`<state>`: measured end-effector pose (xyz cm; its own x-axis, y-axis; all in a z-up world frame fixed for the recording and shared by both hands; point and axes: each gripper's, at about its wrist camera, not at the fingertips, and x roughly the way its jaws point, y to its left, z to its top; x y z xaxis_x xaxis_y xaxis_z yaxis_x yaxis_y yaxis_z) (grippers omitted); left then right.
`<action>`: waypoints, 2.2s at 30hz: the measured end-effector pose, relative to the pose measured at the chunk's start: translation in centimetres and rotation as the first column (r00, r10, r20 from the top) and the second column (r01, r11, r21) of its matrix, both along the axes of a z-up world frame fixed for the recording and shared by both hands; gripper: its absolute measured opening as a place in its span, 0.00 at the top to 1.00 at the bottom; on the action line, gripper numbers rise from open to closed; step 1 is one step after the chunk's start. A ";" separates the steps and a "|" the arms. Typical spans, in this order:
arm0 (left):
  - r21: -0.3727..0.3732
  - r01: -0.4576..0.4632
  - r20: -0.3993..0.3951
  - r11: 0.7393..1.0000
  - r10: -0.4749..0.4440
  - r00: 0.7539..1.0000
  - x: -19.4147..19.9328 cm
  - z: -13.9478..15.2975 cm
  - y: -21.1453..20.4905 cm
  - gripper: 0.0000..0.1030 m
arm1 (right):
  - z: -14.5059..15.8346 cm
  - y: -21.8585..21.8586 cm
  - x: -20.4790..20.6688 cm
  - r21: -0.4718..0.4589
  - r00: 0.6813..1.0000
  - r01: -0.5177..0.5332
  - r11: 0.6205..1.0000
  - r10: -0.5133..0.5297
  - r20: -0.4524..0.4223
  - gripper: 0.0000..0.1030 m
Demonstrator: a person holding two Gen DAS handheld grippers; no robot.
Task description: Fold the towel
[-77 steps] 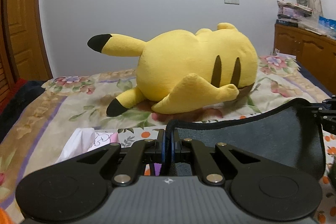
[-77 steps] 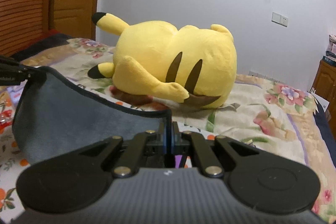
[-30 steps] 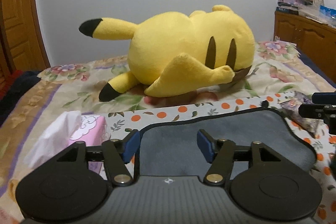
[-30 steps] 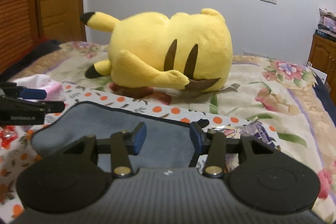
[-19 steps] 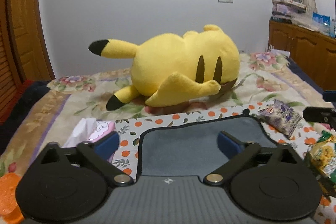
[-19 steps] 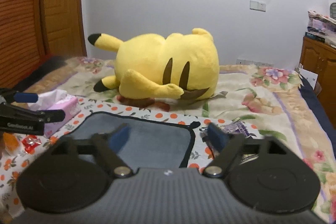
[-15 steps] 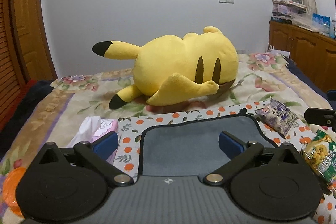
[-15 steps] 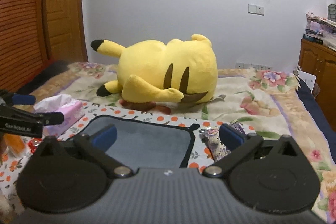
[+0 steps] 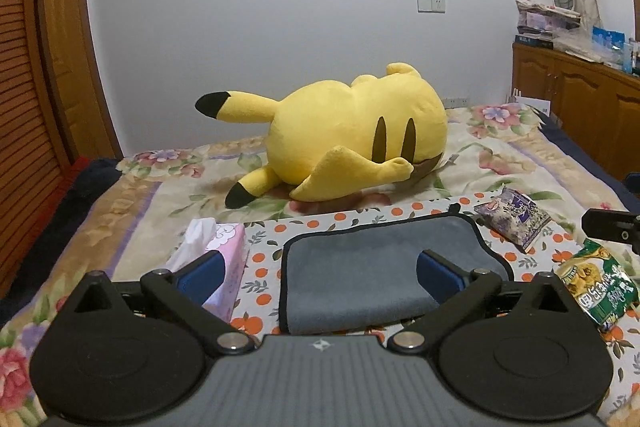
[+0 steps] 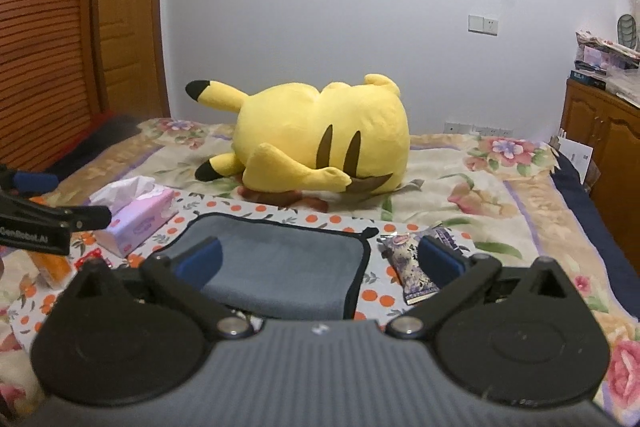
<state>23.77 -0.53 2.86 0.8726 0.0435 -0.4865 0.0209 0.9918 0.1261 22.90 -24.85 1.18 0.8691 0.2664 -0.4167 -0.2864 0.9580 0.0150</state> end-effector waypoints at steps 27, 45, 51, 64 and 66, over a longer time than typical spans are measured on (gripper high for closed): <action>-0.013 0.007 0.018 1.000 -0.007 1.000 -12.2 3.2 -0.3 0.00 | 1.7 -1.7 -9.8 0.040 0.999 0.035 0.999 -0.036 0.022 0.00; -0.036 -0.010 -0.035 0.999 0.009 0.999 -17.7 0.5 -0.2 0.00 | 0.0 -2.6 -14.5 0.054 0.998 0.067 0.996 -0.067 -0.005 0.00; -0.042 -0.013 -0.050 0.999 0.011 0.999 -18.6 -0.3 0.0 0.00 | -0.5 -2.4 -15.3 0.052 0.998 0.066 0.996 -0.066 -0.015 0.00; -0.062 -0.028 -0.099 0.998 0.022 0.995 -19.0 -3.2 0.6 0.00 | -2.7 -0.9 -16.3 0.035 0.997 0.052 0.998 -0.050 -0.058 0.00; -0.062 -0.031 -0.106 0.998 0.024 0.994 -19.0 -3.6 0.7 0.00 | -3.0 -0.8 -16.3 0.034 0.997 0.051 0.998 -0.048 -0.064 0.00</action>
<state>4.73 0.18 -0.76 0.8154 0.0332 -0.5779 0.0032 0.9981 0.0618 6.60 -25.65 -1.83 0.8538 0.2393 -0.4624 -0.2359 0.9695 0.0660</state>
